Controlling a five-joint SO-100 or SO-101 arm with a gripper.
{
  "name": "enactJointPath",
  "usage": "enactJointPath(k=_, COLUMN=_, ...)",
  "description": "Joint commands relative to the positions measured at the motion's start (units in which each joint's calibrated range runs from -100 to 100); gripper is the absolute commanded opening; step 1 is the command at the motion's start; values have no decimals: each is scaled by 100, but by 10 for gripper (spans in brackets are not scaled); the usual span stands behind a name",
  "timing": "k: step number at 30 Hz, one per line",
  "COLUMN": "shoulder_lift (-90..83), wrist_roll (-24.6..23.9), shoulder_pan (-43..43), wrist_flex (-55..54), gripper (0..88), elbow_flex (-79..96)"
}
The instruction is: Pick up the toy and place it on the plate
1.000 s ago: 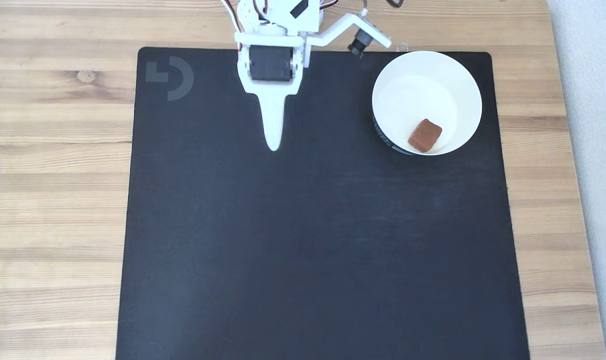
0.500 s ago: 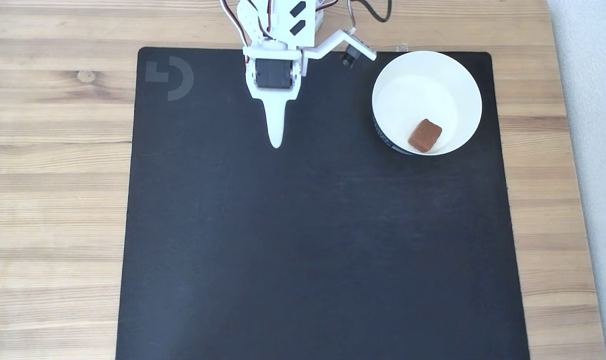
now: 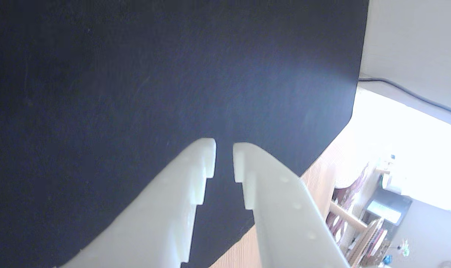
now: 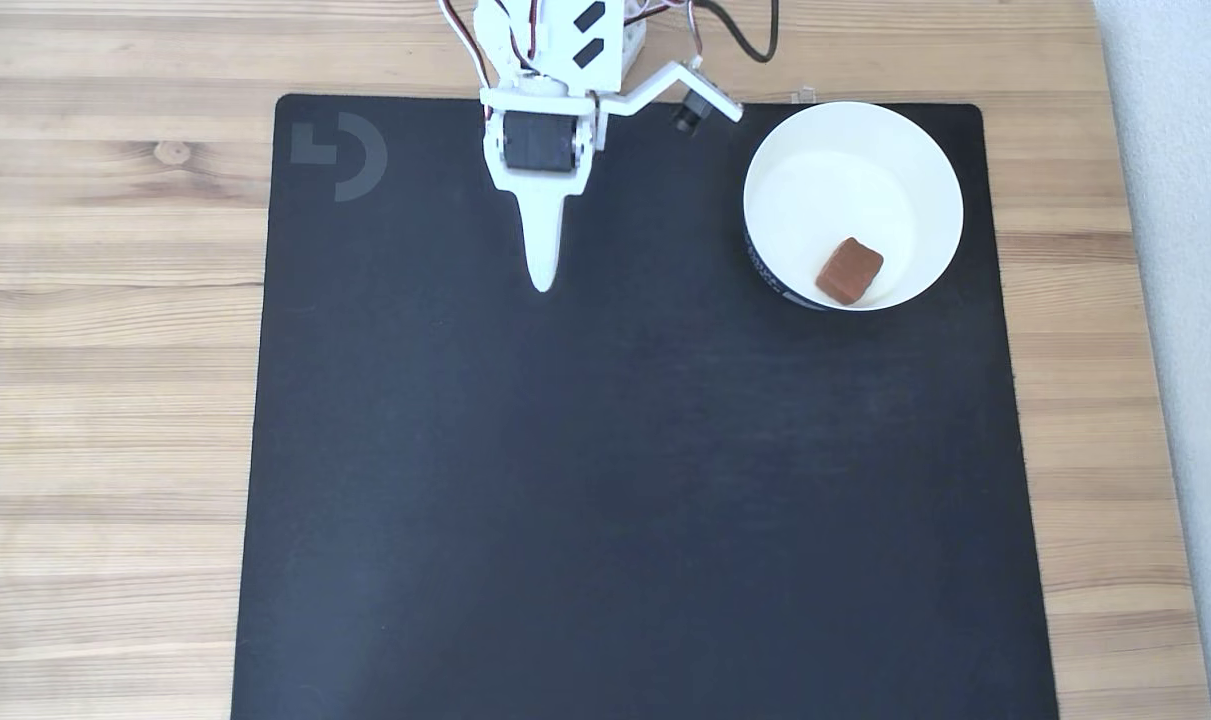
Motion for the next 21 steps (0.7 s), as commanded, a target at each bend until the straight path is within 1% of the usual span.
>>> enactJointPath(k=1, shoulder_lift=-75, wrist_roll=-29, shoulder_pan=27, wrist_flex=54, gripper=23, elbow_flex=18)
enactJointPath(k=21, shoulder_lift=-67, wrist_roll=-24, shoulder_pan=18, wrist_flex=28, gripper=25, elbow_flex=144)
